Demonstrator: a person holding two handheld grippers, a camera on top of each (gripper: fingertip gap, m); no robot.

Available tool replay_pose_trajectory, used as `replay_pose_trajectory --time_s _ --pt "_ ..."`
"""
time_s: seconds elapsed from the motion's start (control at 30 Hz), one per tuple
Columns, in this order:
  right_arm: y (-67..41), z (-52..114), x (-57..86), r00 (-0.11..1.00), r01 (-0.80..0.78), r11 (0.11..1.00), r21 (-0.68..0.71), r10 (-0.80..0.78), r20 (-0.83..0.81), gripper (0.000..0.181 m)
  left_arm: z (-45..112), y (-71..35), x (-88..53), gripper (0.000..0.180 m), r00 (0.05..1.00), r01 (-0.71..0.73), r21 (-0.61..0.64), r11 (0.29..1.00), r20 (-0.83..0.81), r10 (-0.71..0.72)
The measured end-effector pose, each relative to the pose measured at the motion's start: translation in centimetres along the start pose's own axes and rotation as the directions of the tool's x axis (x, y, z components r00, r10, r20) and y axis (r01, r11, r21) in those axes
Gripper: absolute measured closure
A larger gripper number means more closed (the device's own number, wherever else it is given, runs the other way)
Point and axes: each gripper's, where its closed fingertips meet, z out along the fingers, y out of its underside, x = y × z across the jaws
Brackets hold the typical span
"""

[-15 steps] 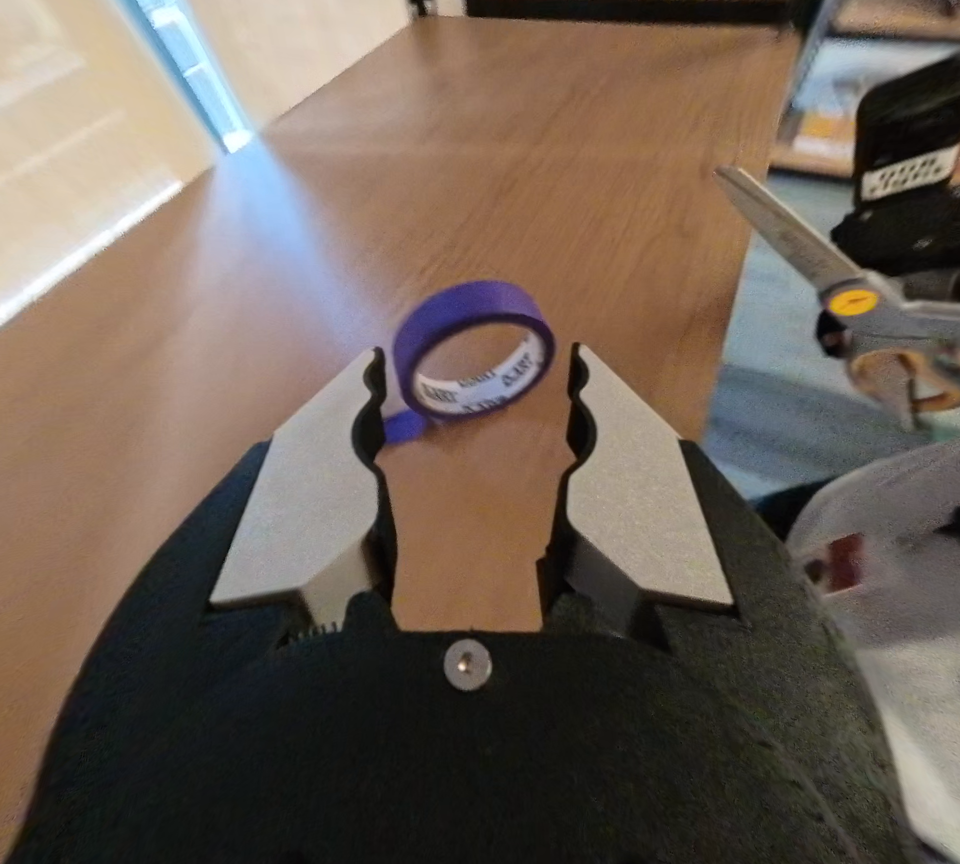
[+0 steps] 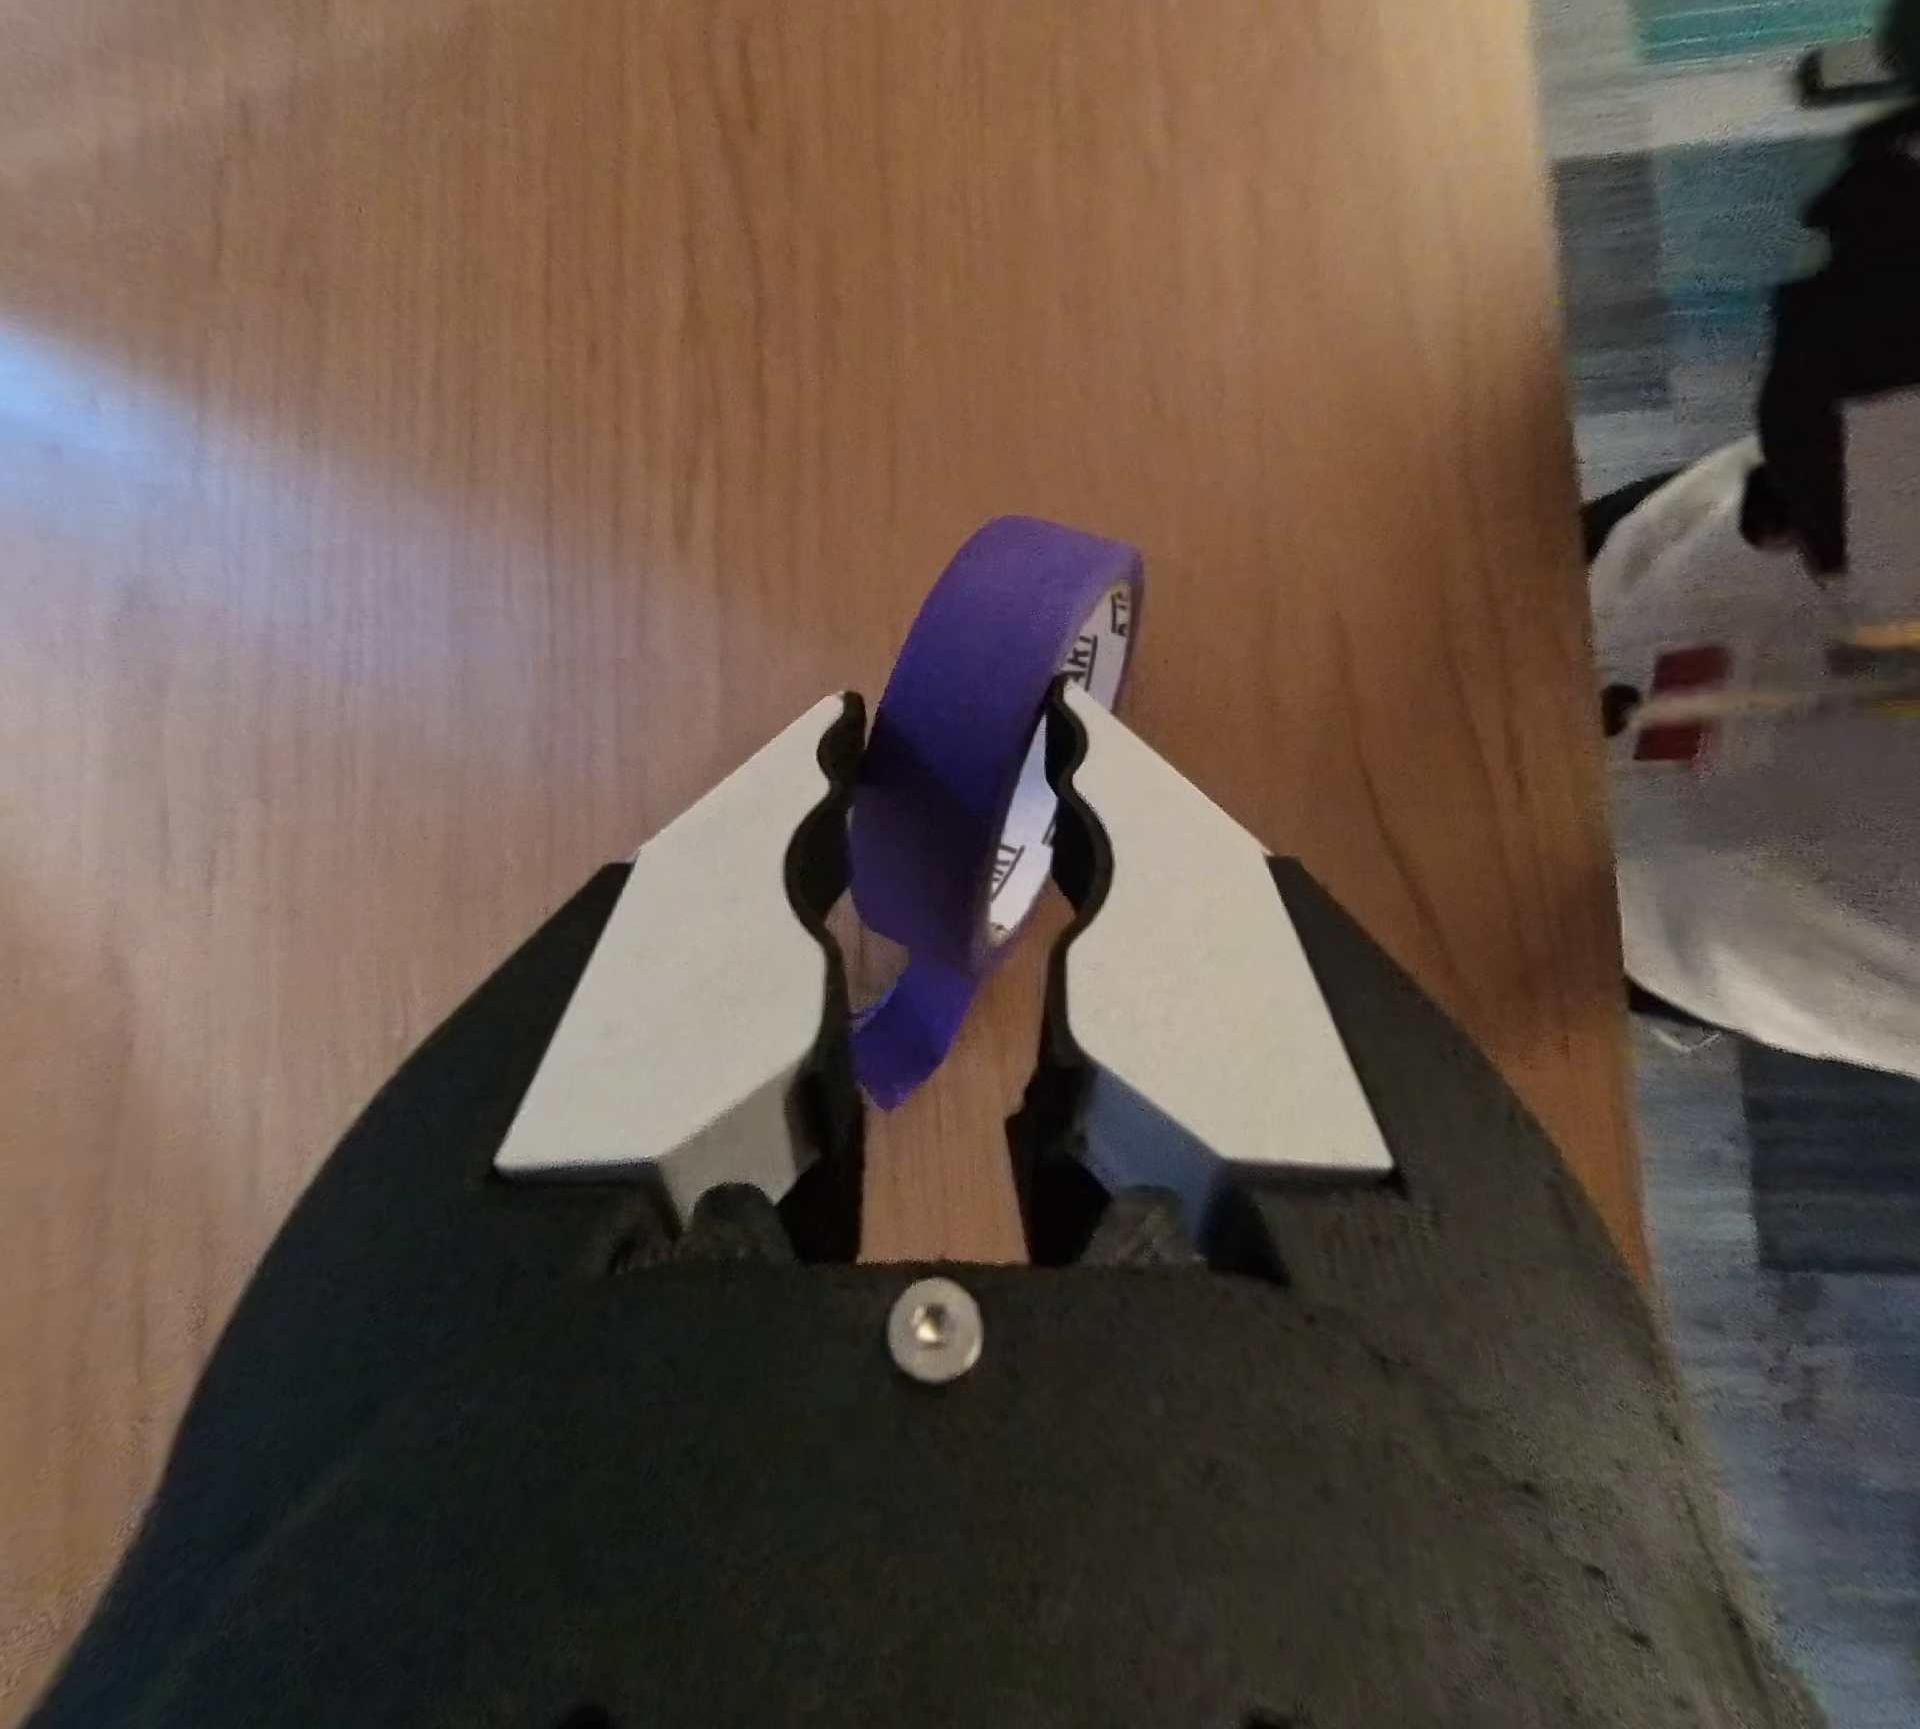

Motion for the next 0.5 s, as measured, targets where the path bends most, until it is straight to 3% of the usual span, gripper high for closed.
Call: replay_pose_trajectory --time_s 0.17,0.33,0.5 --pt "-0.2 -0.7 0.3 0.999 -0.042 0.998 -0.046 0.042 -0.007 0.146 1.2 -1.1 -1.6 0.150 0.974 0.158 -0.115 0.981 0.184 -0.135" --pt "-0.5 -1.5 0.8 0.992 -0.121 0.990 -0.069 0.123 0.026 0.147 2.4 -4.2 -0.3 0.150 0.974 0.158 -0.072 0.985 0.175 -0.144" --pt "-1.4 -2.5 1.8 0.982 -0.187 0.979 -0.080 0.188 0.004 0.146 3.6 -4.4 -1.0 0.150 0.947 0.155 -0.124 0.980 0.301 -0.111"
